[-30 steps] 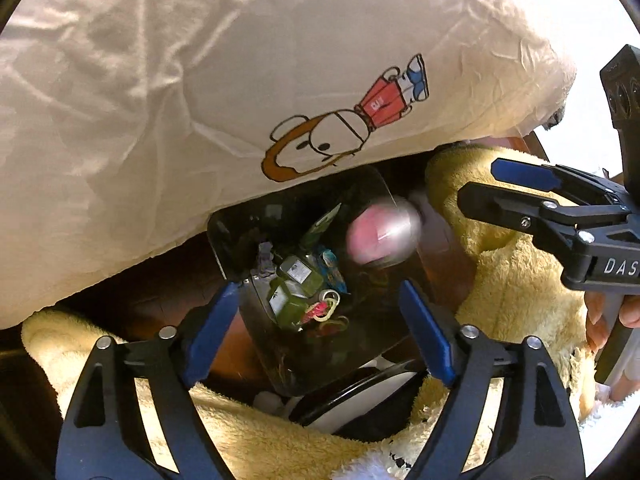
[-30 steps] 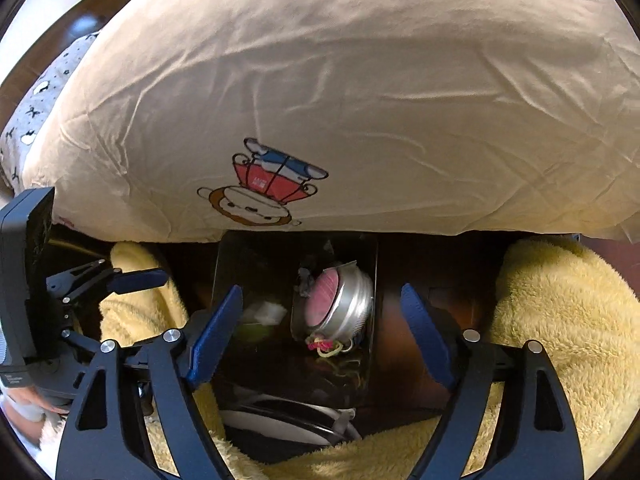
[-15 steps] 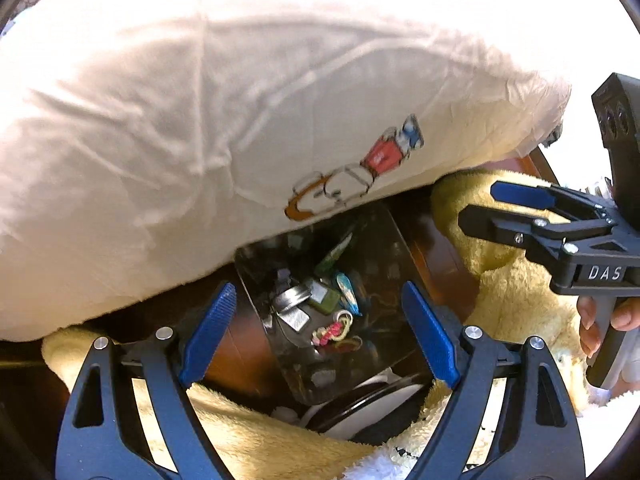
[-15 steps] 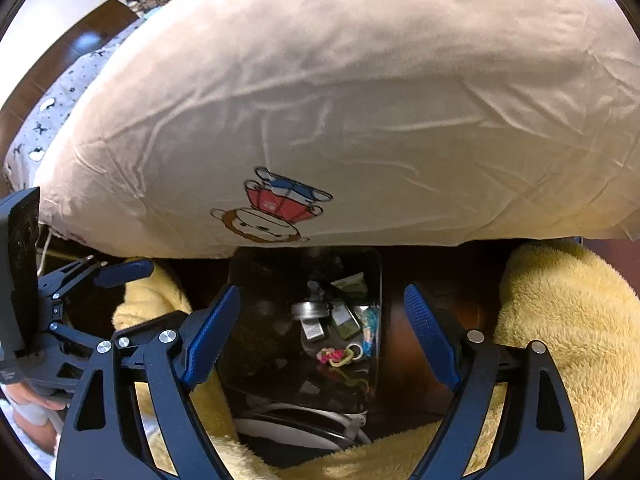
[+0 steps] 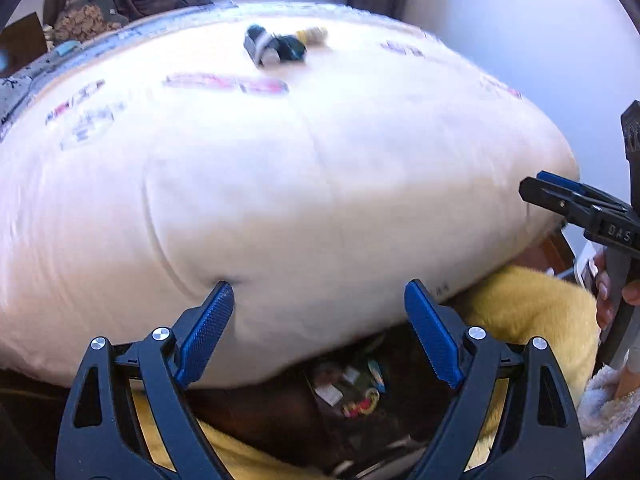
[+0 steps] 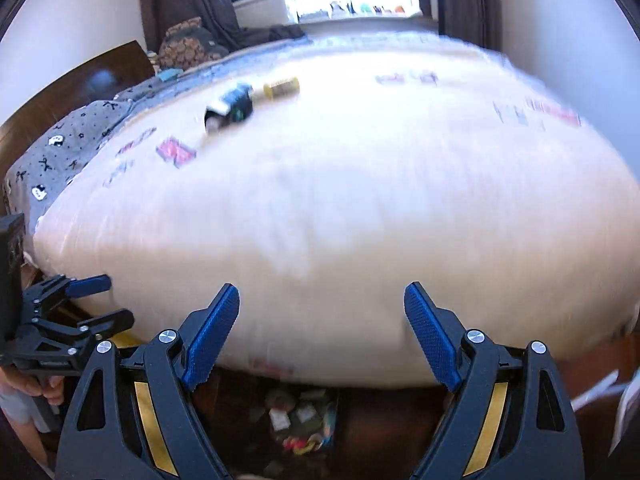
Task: Collect trash
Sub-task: 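Raise both open tools back over the remaining items on the bed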
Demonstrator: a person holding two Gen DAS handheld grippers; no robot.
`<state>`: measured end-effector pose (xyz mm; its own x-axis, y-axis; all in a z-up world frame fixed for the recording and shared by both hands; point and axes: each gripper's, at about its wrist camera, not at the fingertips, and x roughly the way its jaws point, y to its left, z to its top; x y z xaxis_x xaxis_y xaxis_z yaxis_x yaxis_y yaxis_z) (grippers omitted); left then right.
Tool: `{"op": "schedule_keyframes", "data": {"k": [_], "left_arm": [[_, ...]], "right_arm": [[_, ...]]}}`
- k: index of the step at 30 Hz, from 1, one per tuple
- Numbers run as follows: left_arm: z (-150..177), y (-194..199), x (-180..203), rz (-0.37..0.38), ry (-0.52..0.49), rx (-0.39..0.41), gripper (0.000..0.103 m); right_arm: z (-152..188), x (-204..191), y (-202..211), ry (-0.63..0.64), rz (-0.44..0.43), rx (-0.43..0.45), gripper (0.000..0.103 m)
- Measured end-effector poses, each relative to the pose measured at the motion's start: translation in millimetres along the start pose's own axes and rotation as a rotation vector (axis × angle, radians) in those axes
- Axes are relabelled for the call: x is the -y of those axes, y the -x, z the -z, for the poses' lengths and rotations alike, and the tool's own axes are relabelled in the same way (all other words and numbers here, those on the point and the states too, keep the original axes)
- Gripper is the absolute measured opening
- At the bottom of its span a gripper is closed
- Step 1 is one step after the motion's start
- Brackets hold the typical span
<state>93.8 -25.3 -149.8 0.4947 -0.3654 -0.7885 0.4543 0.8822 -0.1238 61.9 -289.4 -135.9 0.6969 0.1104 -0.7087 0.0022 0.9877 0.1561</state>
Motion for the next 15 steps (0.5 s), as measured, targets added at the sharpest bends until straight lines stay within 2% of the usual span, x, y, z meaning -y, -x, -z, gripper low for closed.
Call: {"op": "schedule_keyframes", "data": {"k": [6, 11, 15], "left_arm": [[-54.9, 1.1, -10.9, -0.068, -0.035, 0.091, 0.083], [-107.9, -19.4, -31.7, -0.109, -0.015, 0.147, 0.081], [-147.0, -44.1, -46.3, -0.103, 0.032, 0.134, 0.065]], "right_arm": [[-58.1, -10.5, -28.3, 0.045, -0.004, 0.034, 0.085], [-89.8, -21.8, -52.4, 0.068, -0.001, 0.023, 0.085], [-102.2, -28.8, -69.5, 0.085, -0.013, 0.013, 0.085]]}}
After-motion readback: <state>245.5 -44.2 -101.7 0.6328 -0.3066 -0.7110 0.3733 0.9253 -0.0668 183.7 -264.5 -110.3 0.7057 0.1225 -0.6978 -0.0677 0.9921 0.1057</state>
